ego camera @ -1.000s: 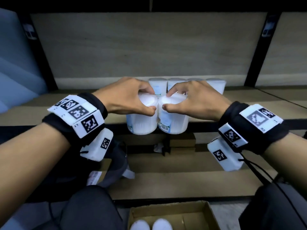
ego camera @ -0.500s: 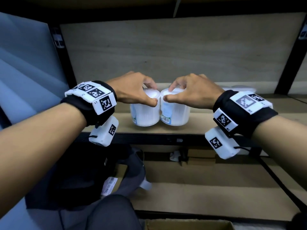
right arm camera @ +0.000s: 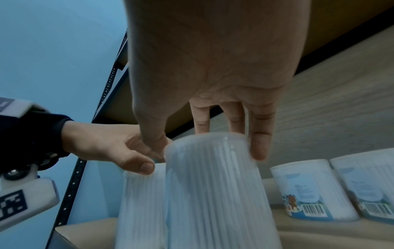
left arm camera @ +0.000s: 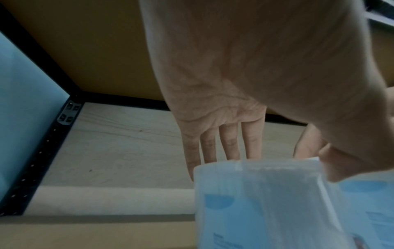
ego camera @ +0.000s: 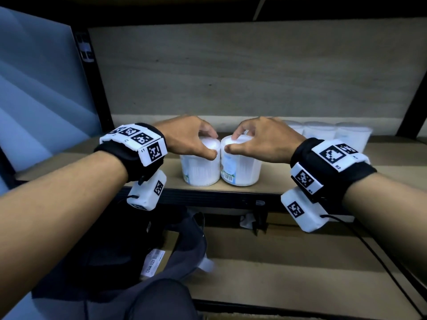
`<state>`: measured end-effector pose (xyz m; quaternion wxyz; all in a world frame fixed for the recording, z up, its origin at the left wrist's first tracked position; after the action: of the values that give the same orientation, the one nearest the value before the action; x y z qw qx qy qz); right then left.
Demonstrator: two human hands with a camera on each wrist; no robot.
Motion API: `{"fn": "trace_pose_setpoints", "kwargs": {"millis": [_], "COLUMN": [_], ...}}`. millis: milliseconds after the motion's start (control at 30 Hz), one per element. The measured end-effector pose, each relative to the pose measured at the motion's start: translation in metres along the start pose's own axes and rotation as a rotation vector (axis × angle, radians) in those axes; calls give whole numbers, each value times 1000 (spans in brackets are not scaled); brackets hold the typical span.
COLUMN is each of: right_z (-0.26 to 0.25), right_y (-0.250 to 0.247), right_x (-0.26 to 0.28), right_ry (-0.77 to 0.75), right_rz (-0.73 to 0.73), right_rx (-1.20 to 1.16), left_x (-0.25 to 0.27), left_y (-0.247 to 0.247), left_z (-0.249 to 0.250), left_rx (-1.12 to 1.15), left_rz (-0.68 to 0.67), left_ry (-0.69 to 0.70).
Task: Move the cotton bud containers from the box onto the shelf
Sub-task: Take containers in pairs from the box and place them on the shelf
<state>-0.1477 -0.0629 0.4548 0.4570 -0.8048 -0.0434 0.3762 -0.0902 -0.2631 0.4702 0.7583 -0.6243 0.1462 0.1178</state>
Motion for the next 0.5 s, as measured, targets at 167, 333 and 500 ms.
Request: {"fn": "trace_pose_setpoints", "kwargs": {"millis": [167,333,500], "right_z": [1,2,-2], "right_y": [12,18,10], "right_x": [-5,-8,-9], "right_ry": [-10,-14,-27], "right_rz": [-33,-63,-158], "right_rx": [8,35,75], "left_x": [0,-2,-2], "left_y": [2,7,10], "left_z": [-8,-11,-13], "left_rx": [24,15,-2], "left_rz": [16,11,17], "left_ry": [-23,-20,-4]}}
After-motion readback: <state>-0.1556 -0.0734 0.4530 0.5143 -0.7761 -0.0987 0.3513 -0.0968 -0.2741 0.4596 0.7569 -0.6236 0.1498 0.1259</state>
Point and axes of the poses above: each hand's wrist, its own x-axis away from the middle knuckle, its own y-axis out of the palm, z = x × y, the point moved 1 cm from there along -x, towards the middle knuckle, and after that the axes turned 14 degrees about z, right-handed, at the moved point
